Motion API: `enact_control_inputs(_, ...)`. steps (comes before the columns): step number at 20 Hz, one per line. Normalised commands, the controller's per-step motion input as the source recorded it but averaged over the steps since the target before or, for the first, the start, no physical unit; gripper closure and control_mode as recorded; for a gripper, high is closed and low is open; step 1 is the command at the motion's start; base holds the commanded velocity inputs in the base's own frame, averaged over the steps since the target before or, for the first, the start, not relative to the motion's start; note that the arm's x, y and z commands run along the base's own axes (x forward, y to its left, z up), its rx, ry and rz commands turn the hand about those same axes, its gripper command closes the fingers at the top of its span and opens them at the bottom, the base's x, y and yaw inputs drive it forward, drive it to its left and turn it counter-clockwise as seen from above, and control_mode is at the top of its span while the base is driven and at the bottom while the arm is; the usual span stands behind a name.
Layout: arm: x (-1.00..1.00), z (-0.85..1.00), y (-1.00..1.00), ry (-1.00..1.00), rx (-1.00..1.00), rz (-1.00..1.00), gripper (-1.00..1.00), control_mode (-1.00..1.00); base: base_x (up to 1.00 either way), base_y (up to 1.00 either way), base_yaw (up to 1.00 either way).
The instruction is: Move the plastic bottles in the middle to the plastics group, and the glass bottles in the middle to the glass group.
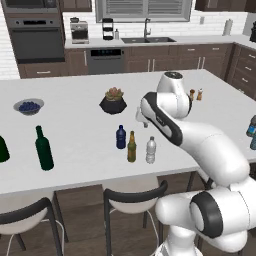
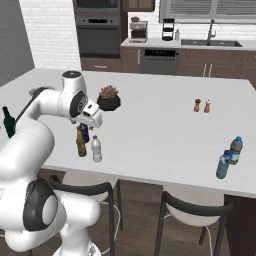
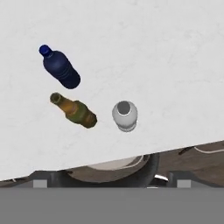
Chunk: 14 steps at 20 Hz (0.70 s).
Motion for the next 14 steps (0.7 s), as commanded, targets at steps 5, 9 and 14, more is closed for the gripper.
enact_control_inputs(5, 0.23, 0.0, -0.1, 0.0, 0.0, 0.03, -1.0, -1.0, 0.0, 0.0, 0.0)
enact_control_inputs(9, 0.39, -0.08, 0.08, 0.13, -0.15, 0.06, -1.0, -1.0, 0.0, 0.0, 0.0)
enact_control_inputs(14, 0.31, -0.36, -0.05, 0.17, -0.07, 0.06, -1.0, -1.0, 0.0, 0.0, 0.0)
